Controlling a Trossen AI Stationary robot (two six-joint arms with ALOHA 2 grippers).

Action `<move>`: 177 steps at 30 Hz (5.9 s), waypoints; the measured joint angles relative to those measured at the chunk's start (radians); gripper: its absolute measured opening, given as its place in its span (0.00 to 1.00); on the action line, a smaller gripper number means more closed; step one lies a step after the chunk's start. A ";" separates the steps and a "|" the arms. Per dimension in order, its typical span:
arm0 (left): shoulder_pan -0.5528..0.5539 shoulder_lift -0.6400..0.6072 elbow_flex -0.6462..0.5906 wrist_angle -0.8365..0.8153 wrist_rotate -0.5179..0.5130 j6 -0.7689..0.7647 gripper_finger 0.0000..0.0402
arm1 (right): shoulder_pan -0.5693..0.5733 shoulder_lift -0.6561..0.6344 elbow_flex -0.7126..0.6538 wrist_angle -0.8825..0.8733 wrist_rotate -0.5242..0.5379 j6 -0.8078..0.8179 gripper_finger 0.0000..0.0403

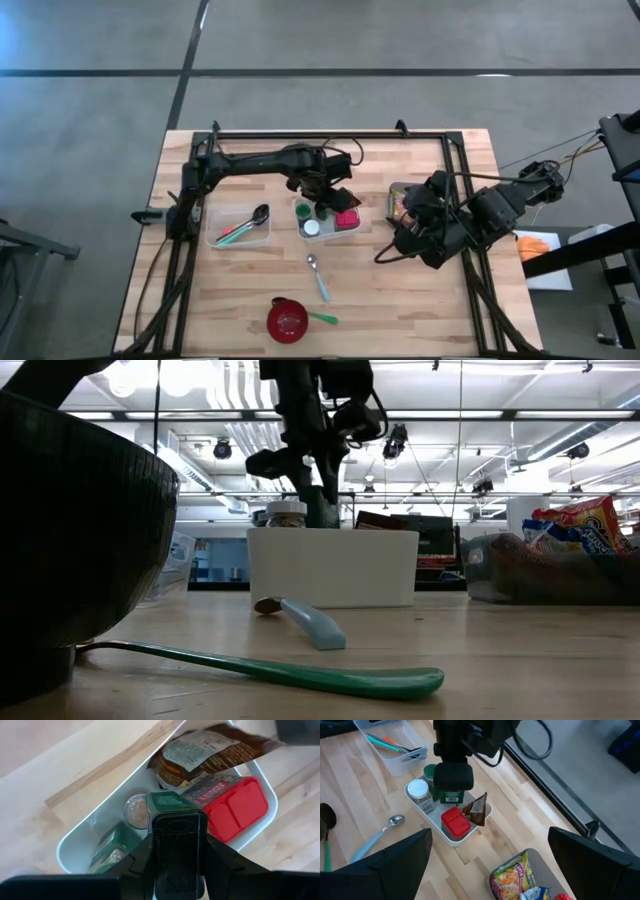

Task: Pick & Place Food Item
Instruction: Put the green seasoning can into the white bin, then put the blue spoon into the transparent bin

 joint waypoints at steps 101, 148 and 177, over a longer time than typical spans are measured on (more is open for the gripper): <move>-0.049 0.049 -0.023 0.040 0.083 0.175 0.86 | 0.000 -0.001 -0.053 0.000 -0.037 -0.006 0.98; -0.440 -0.232 -0.378 0.252 0.094 1.265 0.60 | -0.068 0.163 0.016 0.188 -0.293 0.548 0.98; -0.413 -0.225 -0.513 0.481 0.071 0.164 0.60 | -0.017 0.172 0.036 0.180 -0.265 0.601 0.98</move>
